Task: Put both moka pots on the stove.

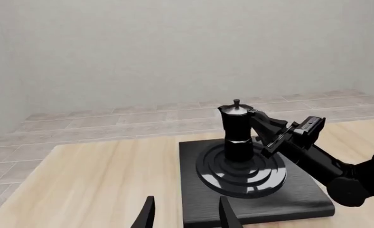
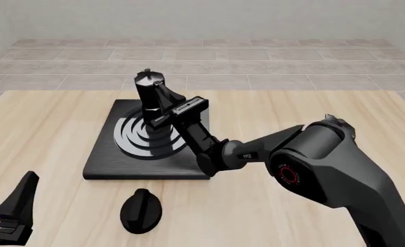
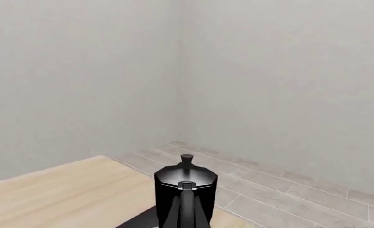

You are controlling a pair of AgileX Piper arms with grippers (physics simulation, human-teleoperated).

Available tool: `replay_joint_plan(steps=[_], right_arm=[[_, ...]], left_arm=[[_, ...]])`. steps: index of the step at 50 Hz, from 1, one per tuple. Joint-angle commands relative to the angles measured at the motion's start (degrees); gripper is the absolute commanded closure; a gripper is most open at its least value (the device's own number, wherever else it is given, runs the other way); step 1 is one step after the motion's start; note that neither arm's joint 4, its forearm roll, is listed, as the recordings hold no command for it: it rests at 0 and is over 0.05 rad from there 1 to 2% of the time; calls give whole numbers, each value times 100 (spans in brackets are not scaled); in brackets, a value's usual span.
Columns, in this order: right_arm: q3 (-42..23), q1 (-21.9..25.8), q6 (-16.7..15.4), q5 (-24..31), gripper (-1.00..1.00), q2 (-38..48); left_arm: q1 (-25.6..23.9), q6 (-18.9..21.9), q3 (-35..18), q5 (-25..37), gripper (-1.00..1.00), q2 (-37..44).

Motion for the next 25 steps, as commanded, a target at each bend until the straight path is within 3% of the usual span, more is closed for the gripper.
replay_joint_plan(steps=[1,8,9,25], right_arm=[[77,-30,-63,0,100,153],[58,-85,-78,0,100,248],[82,-110,-83,0,-100,250],[94,-187,-68,0,-100,272]], left_arm=[[10,-17,0,0,-100,0],[24,-26,0,7,-100,0],[24,-18,0,8,-100,0],[38,-34,0,16,-100,0]])
